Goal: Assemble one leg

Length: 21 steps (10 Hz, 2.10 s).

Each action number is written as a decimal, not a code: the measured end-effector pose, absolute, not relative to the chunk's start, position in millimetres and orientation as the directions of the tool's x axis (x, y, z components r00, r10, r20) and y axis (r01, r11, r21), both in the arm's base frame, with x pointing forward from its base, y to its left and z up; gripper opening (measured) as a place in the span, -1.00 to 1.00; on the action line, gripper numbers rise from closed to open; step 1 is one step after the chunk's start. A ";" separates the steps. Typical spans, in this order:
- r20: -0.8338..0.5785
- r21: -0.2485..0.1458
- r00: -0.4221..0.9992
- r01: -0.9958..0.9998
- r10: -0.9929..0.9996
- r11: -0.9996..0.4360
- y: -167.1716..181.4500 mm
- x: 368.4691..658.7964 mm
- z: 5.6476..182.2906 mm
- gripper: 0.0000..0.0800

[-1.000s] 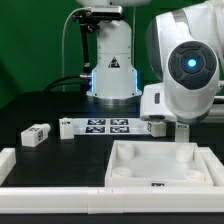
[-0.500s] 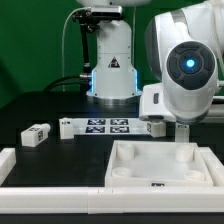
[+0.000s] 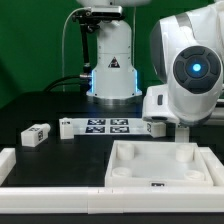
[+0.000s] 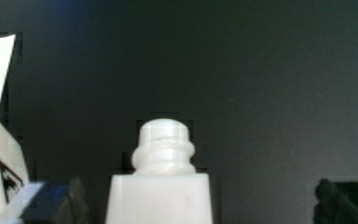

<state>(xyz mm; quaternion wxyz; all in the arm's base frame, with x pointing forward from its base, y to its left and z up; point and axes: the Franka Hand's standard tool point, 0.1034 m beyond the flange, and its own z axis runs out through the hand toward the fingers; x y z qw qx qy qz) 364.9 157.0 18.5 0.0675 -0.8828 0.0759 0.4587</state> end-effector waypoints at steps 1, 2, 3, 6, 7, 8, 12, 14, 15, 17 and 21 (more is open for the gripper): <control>-0.820 -0.063 0.569 -0.188 -0.056 -0.980 155.7 364.5 17.4 0.62; -0.820 -0.073 0.571 -0.181 -0.044 -0.981 155.5 364.1 16.8 0.62; -0.820 -0.075 0.571 -0.179 -0.041 -0.981 155.6 364.1 16.8 0.62; -0.821 -0.073 0.569 -0.180 -0.043 -0.981 155.2 363.2 16.6 0.59; -0.822 -0.070 0.568 -0.183 -0.047 -0.981 152.9 362.9 15.9 0.15; -0.822 -0.068 0.567 -0.184 -0.049 -0.980 151.7 362.7 15.6 0.15; -0.822 -0.069 0.567 -0.184 -0.049 -0.981 152.0 362.6 15.6 -0.28; -0.822 -0.069 0.567 -0.184 -0.049 -0.981 152.0 362.6 15.6 -0.28; -0.822 -0.069 0.567 -0.184 -0.049 -0.981 152.0 362.6 15.6 -0.28; -0.830 -0.070 0.556 -0.180 -0.043 -0.981 150.0 362.8 27.2 -0.27; -0.800 -0.065 0.598 -0.169 -0.050 -0.983 147.2 373.9 78.9 -0.27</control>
Offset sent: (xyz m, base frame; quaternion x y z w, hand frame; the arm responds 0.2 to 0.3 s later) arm 0.0020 -0.0007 0.0021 -0.0095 0.0049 -0.0214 0.9997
